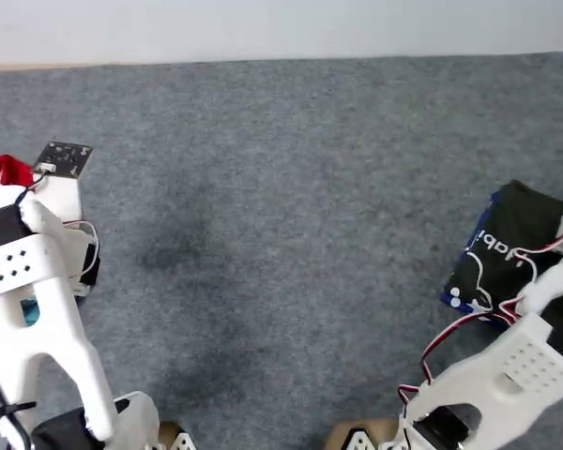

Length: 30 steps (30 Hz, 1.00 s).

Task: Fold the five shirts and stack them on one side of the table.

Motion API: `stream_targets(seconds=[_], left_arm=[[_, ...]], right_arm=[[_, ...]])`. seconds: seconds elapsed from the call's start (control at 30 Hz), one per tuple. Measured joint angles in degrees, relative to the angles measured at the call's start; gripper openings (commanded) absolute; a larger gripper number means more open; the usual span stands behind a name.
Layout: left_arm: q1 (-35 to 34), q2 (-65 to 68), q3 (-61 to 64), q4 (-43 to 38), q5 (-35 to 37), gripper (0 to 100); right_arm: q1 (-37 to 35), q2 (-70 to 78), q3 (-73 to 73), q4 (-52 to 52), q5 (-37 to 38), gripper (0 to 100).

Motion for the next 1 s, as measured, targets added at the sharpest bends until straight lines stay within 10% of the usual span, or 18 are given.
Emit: stream_targets(seconds=[1.0], left_arm=[[0.00, 0.00, 0.00, 0.00, -0.26, 1]], right_arm=[[5.45, 5.01, -1.85, -8.88, 11.87, 2.0]])
